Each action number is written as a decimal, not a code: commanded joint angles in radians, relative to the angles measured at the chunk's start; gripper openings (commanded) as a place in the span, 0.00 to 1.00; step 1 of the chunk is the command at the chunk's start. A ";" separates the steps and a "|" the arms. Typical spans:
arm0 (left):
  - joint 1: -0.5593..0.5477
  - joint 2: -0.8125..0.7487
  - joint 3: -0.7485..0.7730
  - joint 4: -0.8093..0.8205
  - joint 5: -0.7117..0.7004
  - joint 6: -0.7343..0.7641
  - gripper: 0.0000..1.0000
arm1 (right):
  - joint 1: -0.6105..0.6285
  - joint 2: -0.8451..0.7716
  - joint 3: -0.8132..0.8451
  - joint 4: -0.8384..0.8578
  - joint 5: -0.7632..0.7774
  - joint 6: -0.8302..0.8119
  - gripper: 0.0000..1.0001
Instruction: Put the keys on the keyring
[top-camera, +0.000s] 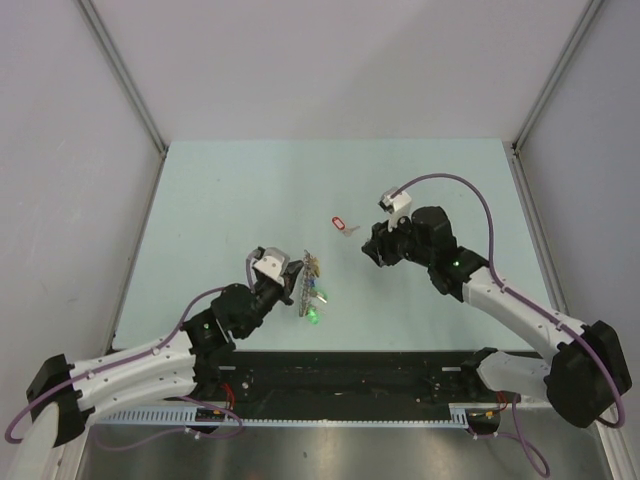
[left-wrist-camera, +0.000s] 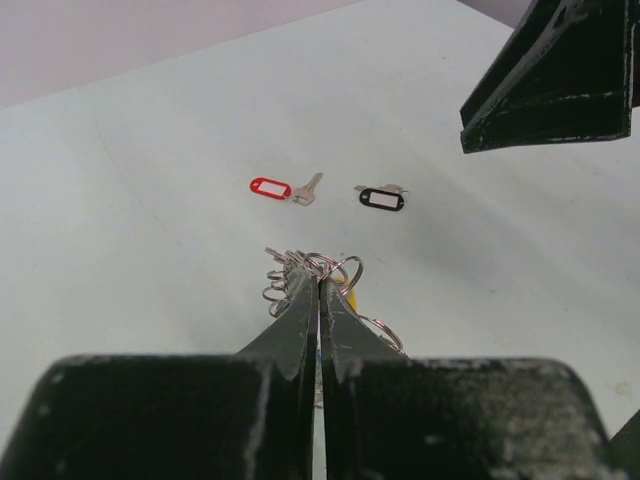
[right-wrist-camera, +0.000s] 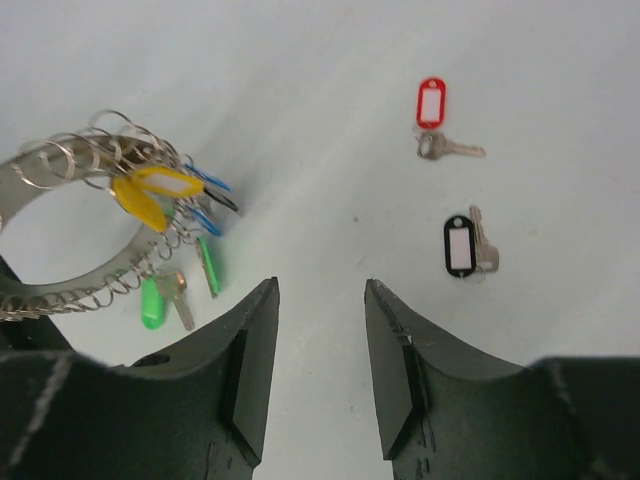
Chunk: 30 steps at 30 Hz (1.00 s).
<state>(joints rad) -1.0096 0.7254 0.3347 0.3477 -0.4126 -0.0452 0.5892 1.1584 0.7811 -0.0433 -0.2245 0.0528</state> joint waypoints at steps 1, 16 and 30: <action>0.002 0.006 0.061 0.045 -0.098 -0.045 0.00 | -0.020 0.067 0.075 -0.078 0.089 0.033 0.45; 0.034 0.057 0.056 0.091 -0.063 0.030 0.00 | -0.124 0.448 0.333 -0.320 0.166 0.116 0.43; 0.037 0.039 0.018 0.083 -0.035 0.088 0.00 | -0.201 0.627 0.342 -0.257 0.097 0.364 0.35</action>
<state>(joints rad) -0.9783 0.7883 0.3405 0.3355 -0.4603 -0.0013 0.4000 1.7638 1.0904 -0.3378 -0.1032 0.3367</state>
